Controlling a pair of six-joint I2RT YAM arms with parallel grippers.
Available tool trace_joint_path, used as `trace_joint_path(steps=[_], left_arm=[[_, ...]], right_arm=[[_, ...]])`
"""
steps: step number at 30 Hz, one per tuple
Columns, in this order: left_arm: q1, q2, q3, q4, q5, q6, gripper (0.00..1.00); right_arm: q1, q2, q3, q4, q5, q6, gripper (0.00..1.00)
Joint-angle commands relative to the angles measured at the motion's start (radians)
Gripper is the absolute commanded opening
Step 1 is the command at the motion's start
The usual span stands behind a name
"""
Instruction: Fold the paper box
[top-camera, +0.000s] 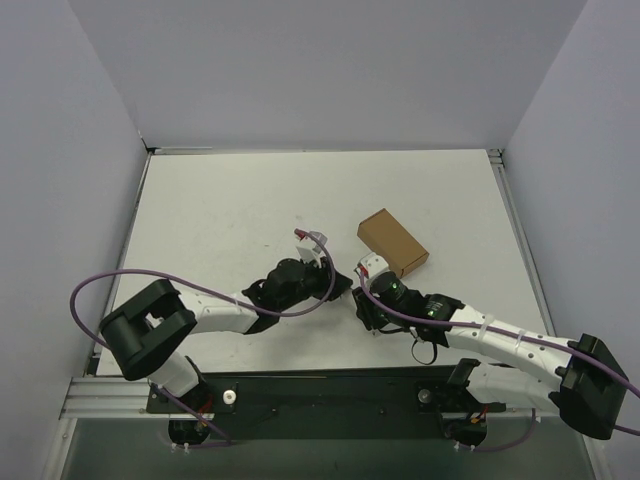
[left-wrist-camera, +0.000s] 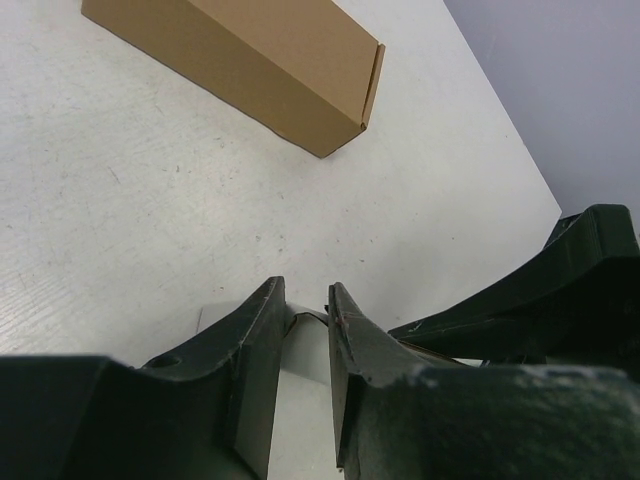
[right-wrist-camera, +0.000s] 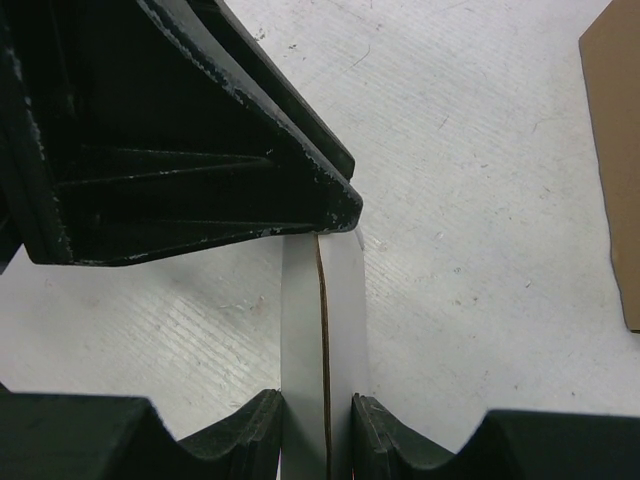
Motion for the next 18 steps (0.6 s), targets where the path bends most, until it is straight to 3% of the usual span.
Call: trace_joint_path(steps=[1, 7, 11, 15, 18], left_arm=[[-0.053, 0.043, -0.066, -0.179, -0.062, 0.045, 0.32], [-0.069, 0.055, -0.055, -0.189, -0.096, 0.028, 0.31], [-0.086, 0.055, -0.04, -0.212, -0.12, 0.028, 0.3], [-0.096, 0.054, -0.024, -0.234, -0.137, 0.034, 0.3], [-0.103, 0.051, -0.004, -0.266, -0.151, 0.04, 0.3]], right_arm=[[-0.013, -0.018, -0.014, -0.024, 0.058, 0.02, 0.19], [-0.012, -0.032, 0.017, -0.07, 0.077, 0.034, 0.34], [-0.012, -0.072, 0.032, -0.106, 0.101, 0.072, 0.57], [-0.013, -0.115, 0.058, -0.158, 0.107, 0.117, 0.62], [-0.013, -0.143, 0.106, -0.289, 0.149, 0.19, 0.63]])
